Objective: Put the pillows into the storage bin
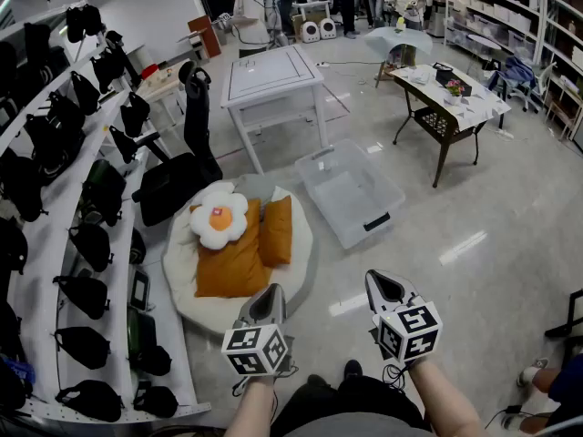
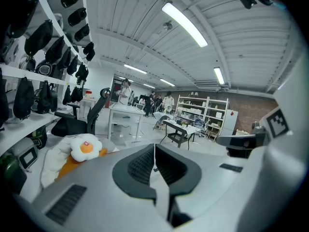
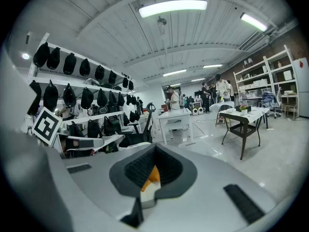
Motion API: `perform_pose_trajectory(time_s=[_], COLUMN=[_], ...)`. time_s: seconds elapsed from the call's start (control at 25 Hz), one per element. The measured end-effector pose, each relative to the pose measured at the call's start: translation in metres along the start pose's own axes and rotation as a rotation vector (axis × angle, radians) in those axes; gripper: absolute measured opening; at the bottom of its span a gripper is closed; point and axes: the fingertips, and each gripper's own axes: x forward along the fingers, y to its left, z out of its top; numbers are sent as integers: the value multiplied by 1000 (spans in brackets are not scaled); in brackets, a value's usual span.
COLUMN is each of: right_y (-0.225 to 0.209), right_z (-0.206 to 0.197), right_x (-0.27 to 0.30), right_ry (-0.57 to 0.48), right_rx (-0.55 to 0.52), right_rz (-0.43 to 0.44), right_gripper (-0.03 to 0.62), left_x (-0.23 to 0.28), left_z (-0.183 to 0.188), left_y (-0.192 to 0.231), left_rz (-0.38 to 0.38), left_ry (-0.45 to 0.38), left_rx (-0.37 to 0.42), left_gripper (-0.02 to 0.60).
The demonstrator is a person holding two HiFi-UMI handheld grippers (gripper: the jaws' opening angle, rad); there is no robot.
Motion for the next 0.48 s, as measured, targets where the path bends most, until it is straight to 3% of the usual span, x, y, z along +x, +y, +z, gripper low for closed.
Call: perform_pose_trajectory(time_s=[0.48], right_y=[-24], right_z=[-8], right_x=[1], right_ry=[-11], right_rx=[50], right_rz=[-40], right_gripper=[0], left_x=[18], left_z=[-5], left_y=[-15], left_rz=[-28], left_ry=[30], left_rx=[10], left_gripper=[25])
